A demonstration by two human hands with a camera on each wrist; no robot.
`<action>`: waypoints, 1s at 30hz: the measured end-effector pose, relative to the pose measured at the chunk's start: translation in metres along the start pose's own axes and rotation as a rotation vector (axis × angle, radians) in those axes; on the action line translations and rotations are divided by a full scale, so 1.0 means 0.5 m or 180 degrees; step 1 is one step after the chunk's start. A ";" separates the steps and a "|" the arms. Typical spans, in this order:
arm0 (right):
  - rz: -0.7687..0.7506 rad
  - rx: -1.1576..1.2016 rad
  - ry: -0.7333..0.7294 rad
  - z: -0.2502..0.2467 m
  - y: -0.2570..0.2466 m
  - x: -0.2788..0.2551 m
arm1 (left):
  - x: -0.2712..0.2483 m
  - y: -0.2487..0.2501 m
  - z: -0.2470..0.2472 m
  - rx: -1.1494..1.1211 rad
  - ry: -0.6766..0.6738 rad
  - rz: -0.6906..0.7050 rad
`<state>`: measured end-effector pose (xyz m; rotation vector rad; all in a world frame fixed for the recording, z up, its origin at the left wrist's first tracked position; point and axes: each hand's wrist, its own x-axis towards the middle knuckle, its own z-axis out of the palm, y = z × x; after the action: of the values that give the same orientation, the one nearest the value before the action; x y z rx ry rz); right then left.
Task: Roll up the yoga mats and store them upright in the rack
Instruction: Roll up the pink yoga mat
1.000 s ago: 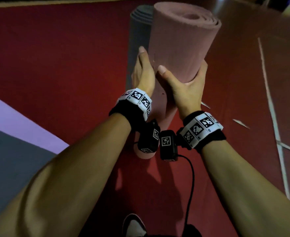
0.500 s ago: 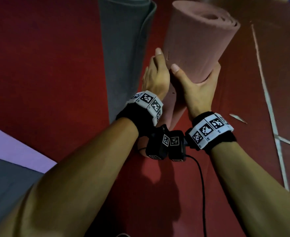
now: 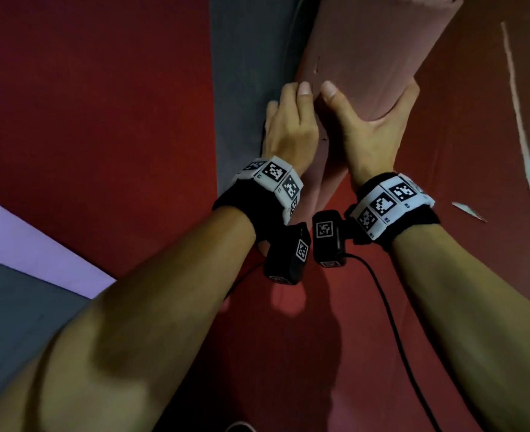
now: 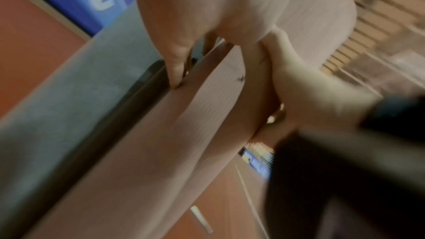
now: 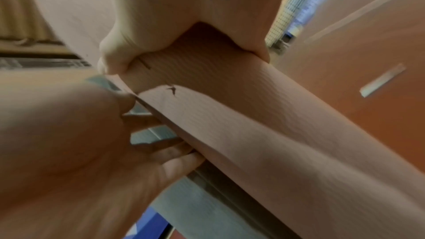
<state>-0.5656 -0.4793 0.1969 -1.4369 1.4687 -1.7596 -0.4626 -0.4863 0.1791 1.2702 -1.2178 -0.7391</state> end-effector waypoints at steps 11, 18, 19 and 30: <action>0.0368 -0.0043 -0.0377 -0.029 0.026 0.007 | -0.026 0.010 0.013 0.0003 -0.0021 -0.0288; 0.0758 -0.0211 -0.0801 -0.060 0.077 -0.022 | -0.036 0.016 0.015 -0.0041 -0.0170 -0.0594; 0.0775 -0.0220 -0.0795 -0.060 0.075 -0.020 | -0.038 0.014 0.015 -0.0032 -0.0192 -0.0653; 0.0883 -0.0327 -0.0678 -0.058 0.057 -0.031 | -0.053 0.000 0.006 -0.0024 -0.0285 -0.0832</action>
<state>-0.5937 -0.4634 0.1675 -1.3475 1.5751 -1.3409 -0.4724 -0.4624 0.1716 1.4189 -1.1303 -0.9980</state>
